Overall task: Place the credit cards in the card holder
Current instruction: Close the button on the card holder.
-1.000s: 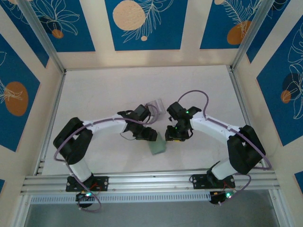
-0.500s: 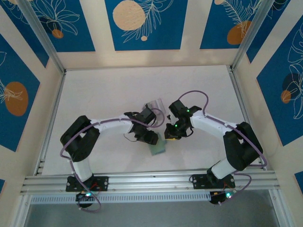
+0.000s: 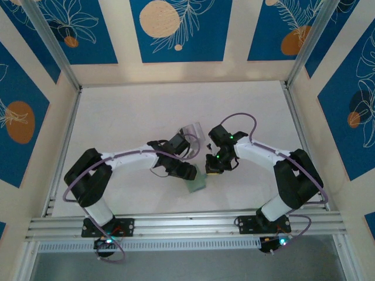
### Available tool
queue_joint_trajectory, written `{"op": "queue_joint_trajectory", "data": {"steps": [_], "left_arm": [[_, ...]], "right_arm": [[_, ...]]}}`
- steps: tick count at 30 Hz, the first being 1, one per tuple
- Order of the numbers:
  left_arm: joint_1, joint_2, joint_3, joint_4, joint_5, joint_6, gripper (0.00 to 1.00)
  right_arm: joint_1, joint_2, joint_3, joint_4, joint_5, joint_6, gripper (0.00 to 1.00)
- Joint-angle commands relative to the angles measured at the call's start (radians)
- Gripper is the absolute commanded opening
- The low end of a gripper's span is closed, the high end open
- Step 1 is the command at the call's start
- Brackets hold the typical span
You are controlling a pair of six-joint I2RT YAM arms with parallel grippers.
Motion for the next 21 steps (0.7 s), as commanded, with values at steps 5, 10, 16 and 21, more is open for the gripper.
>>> {"op": "queue_joint_trajectory", "data": {"steps": [5, 10, 16, 21], "left_arm": [[-0.002, -0.041, -0.069, -0.012, -0.042, -0.097, 0.59], [0.001, 0.001, -0.070, 0.016, -0.061, -0.143, 0.68], [0.006, 0.062, -0.013, 0.028, -0.071, -0.160, 0.66], [0.004, 0.100, 0.014, -0.010, -0.102, -0.110, 0.63]], "right_arm": [[-0.006, 0.001, -0.011, -0.014, 0.002, -0.014, 0.05], [-0.002, -0.014, -0.014, -0.014, -0.015, -0.015, 0.03], [0.004, -0.016, -0.014, -0.016, -0.025, -0.016, 0.02], [0.004, -0.020, -0.012, -0.013, -0.037, -0.021, 0.02]]}}
